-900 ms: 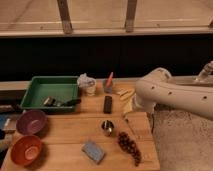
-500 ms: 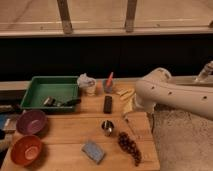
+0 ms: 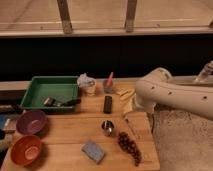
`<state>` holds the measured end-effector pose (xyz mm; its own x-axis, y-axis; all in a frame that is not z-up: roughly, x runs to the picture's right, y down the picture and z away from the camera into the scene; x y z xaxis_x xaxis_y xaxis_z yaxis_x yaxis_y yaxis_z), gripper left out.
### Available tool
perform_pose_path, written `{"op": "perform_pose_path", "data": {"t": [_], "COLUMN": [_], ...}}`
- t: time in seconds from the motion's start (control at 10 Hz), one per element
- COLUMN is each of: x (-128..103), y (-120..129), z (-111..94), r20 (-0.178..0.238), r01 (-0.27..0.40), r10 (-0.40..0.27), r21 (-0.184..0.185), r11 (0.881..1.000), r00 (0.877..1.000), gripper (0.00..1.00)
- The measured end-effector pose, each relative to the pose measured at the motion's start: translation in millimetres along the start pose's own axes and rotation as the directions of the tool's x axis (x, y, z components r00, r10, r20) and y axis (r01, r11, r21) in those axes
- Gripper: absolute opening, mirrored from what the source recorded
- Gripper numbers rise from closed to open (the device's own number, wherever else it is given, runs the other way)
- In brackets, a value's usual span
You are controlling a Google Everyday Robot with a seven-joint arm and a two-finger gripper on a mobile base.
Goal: Wipe purple bowl with towel
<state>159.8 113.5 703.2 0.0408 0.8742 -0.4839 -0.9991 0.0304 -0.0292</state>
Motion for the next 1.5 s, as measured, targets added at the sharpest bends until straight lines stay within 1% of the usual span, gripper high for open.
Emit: {"op": "perform_pose_path", "data": {"t": [1.0, 1.1, 1.2, 1.3, 1.4, 1.5], "x": [1, 0, 1, 0, -7, -20], "y": [0, 0, 3, 4, 6, 14], "z": [1, 0, -4, -13, -18, -21], "r20": [-0.001, 0.010, 0.037, 0.084, 0.107, 0.128], "r01": [0.000, 0.009, 0.032, 0.059, 0.071, 0.096], "r10": [0.000, -0.009, -0.032, -0.061, -0.075, -0.101], "r21": [-0.001, 0.005, 0.010, 0.027, 0.041, 0.047], "r11": [1.000, 1.000, 0.999, 0.998, 0.997, 0.994], "r00": [1.000, 1.000, 0.999, 0.995, 0.991, 0.987], "gripper": [0.75, 0.75, 0.75, 0.75, 0.75, 0.75]}}
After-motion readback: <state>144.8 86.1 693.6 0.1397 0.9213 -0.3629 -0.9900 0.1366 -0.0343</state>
